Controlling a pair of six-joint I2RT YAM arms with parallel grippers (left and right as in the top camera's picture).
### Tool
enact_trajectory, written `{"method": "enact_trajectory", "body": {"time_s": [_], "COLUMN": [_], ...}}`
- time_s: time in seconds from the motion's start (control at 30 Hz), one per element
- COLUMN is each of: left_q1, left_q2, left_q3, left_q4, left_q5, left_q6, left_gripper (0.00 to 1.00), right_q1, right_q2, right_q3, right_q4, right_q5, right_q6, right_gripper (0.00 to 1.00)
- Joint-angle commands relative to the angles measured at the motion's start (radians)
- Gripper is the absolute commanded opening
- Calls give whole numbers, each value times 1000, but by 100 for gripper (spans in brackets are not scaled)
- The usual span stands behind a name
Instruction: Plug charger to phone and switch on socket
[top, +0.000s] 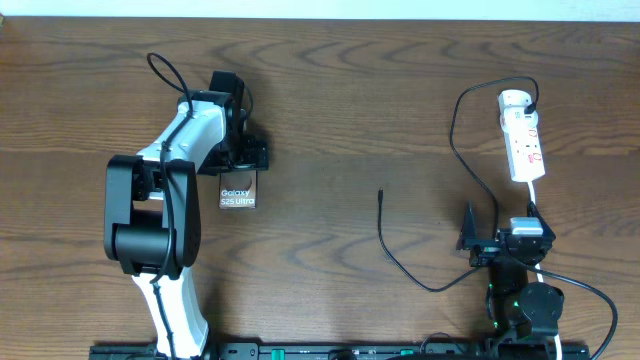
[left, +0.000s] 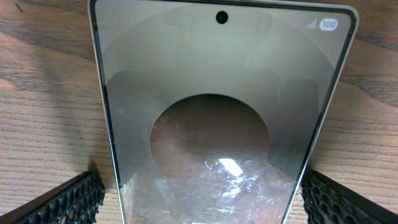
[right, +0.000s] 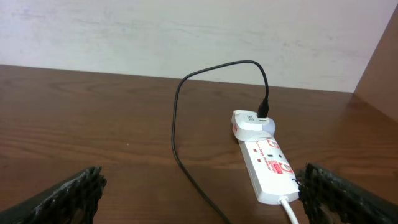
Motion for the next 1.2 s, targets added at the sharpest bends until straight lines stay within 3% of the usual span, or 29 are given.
{"method": "enact_trajectory", "body": {"time_s": [0.0,0.57,0.67,1.17], "left_q1": [1,1,1,1], "left_q2": [18,18,18,18], "left_q3": [-10,-10,-10,-10], "left_q4": [-1,-2,-2,-2], "left_q5": [-12,-12,-12,-12], "left_q6": [17,17,17,17], "left_gripper": [98,100,90,90], "right_q1": [16,16,16,16], "right_q2": [-5,-5,-5,-5], "right_q3": [-1,-1,-1,-1], "right_q4": [-4,-4,-4,-4], "right_q5": [8,8,8,8], "right_q6": [-10,-10,-10,-10], "right_gripper": [99,99,99,99]}}
